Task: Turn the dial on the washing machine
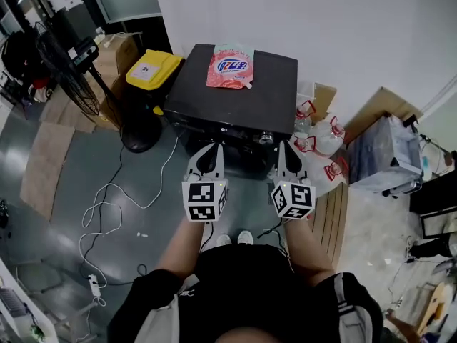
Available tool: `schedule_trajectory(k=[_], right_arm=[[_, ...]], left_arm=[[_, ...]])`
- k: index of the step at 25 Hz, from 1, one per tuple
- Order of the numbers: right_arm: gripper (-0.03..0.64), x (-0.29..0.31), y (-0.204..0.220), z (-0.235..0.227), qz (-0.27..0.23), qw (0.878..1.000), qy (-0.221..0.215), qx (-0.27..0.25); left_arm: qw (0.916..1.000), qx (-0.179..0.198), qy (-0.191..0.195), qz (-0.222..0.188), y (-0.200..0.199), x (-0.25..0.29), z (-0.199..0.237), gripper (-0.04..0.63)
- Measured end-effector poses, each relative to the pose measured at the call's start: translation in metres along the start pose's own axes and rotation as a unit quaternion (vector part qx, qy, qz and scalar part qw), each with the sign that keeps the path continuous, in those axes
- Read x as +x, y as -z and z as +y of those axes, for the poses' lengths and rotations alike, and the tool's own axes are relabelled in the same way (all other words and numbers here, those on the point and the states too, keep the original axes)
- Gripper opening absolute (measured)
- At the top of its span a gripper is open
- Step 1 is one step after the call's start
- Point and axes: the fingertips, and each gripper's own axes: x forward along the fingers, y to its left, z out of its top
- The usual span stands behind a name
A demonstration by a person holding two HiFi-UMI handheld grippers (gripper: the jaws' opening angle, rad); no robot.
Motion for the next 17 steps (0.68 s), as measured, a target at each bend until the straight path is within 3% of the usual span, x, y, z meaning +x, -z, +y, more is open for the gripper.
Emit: schedule_trajectory(k=[17], right_arm=[[0.002, -0.009, -0.015, 0.006, -0.015, 1.000, -0.014, 0.013]], left_arm=[[0.9996, 0.026, 0.006, -0.007, -0.016, -0.012, -0.020, 0.009]])
